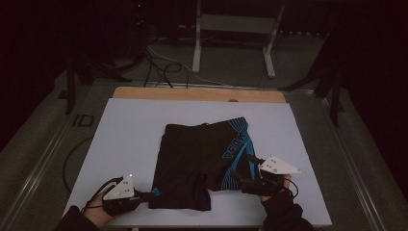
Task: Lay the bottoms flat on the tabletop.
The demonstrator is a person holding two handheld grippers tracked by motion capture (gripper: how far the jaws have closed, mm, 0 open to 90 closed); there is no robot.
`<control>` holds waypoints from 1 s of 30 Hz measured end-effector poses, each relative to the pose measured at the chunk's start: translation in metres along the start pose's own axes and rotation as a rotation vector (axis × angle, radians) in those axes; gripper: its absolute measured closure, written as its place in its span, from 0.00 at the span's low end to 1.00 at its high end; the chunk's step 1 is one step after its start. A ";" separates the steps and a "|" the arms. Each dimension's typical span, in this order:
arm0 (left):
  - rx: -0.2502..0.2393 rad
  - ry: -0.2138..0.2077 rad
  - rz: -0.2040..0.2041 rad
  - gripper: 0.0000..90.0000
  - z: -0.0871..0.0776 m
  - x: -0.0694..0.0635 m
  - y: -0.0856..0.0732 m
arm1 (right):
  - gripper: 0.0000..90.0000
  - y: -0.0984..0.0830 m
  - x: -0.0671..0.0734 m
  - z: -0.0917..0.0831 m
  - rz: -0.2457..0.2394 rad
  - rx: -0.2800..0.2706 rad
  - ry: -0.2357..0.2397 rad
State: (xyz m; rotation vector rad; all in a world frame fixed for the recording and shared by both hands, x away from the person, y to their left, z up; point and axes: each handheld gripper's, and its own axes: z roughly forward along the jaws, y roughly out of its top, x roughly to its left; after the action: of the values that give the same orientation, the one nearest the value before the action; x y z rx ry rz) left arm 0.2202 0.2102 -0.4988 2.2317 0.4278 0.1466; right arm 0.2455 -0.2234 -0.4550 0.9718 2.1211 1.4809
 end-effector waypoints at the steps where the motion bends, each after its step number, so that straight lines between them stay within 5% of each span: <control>1: 0.000 0.000 0.000 1.00 0.000 0.000 0.000 | 0.21 0.000 0.000 0.000 -0.001 -0.001 0.000; 5: 0.071 -0.042 0.008 1.00 0.008 0.000 -0.001 | 0.21 0.000 0.000 -0.001 -0.001 -0.003 -0.002; 10: 0.149 -0.046 0.022 1.00 0.009 0.001 -0.007 | 0.21 0.000 -0.001 -0.001 0.003 -0.003 -0.006; 21: 0.114 -0.060 -0.016 0.95 0.006 0.005 -0.008 | 0.20 0.001 -0.005 -0.003 0.004 -0.009 -0.014; 30: -0.004 -0.049 -0.055 0.43 -0.001 0.007 0.009 | 0.18 0.001 -0.014 -0.009 0.001 -0.019 -0.026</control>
State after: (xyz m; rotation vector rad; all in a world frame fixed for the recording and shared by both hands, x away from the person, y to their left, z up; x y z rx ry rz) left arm 0.2289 0.2087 -0.4913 2.2129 0.4615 0.0634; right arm 0.2496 -0.2393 -0.4516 0.9796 2.0849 1.4789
